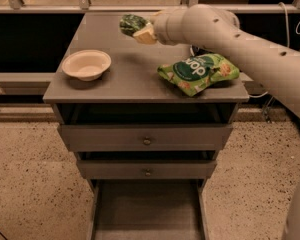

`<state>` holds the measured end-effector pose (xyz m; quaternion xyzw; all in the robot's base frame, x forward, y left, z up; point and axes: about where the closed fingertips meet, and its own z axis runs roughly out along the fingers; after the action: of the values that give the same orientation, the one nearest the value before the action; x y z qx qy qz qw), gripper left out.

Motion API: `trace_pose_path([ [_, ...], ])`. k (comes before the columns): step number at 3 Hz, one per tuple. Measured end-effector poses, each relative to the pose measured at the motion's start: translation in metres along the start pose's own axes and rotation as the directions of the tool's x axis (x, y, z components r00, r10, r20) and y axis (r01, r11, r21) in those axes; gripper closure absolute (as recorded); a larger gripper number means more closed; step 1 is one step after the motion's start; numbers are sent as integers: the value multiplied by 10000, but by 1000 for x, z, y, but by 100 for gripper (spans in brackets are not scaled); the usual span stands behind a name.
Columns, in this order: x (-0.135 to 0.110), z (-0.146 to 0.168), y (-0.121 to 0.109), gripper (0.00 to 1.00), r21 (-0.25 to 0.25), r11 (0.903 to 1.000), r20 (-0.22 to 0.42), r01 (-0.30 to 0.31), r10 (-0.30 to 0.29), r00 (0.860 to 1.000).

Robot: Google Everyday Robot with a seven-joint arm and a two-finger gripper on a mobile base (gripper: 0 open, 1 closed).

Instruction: Pick green can from bottom drawer and place on counter

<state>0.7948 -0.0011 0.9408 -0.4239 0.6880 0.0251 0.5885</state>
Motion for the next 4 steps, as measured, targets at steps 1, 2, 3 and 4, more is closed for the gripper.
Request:
trace_pose_path([
  [1,0,1,2,100,-51,9985,23,-553,554,9985],
  [2,5,8,3,100,-99,9960,-506,-889,883,9948],
  [3,24,11,-5,100,56,9804,-801,-1969,1967,9772],
  [4,40,15,-6,100,124,9645,-762,-2639,2640,9615],
])
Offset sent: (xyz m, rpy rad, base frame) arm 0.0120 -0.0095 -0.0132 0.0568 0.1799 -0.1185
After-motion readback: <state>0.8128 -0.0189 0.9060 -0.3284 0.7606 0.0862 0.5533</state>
